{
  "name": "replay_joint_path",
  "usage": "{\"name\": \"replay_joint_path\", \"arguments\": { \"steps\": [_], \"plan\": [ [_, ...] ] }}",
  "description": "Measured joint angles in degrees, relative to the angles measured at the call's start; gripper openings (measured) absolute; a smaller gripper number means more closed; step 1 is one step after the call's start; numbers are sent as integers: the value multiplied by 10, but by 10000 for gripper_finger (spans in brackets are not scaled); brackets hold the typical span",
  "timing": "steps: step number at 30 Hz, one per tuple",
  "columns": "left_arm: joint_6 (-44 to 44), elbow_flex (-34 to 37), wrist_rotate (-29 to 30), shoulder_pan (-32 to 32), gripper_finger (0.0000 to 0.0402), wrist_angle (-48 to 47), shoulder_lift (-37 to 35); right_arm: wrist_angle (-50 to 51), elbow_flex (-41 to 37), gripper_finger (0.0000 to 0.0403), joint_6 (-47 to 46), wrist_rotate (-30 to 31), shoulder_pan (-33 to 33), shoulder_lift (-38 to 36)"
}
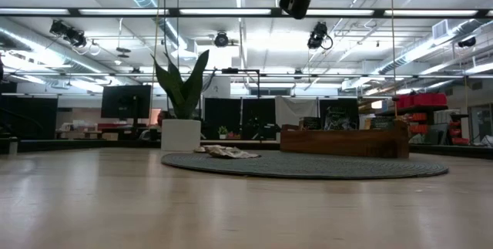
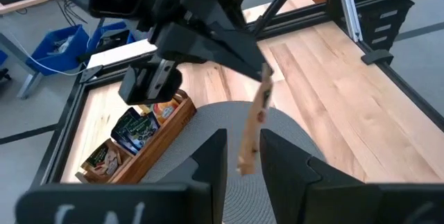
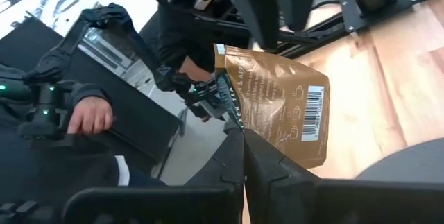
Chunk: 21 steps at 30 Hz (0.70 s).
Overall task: Pick & Place Tea
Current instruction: Put the brown tea bag into the left section of the wooden organizer
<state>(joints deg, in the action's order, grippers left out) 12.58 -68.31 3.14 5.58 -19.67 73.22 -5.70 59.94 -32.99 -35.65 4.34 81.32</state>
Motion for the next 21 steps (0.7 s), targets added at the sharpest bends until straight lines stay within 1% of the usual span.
{"name": "replay_joint_path", "arguments": {
  "steps": [5,8,21],
  "plan": [
    [0,0,-5,0,90,11,6,-27,0,0,-6,9,-3,0],
    [0,0,-18,0,90,23,10,-31,0,0,-6,18,-3,0],
    [-29,0,-19,0,90,23,10,-30,0,0,-6,25,-3,0]
  ]
}}
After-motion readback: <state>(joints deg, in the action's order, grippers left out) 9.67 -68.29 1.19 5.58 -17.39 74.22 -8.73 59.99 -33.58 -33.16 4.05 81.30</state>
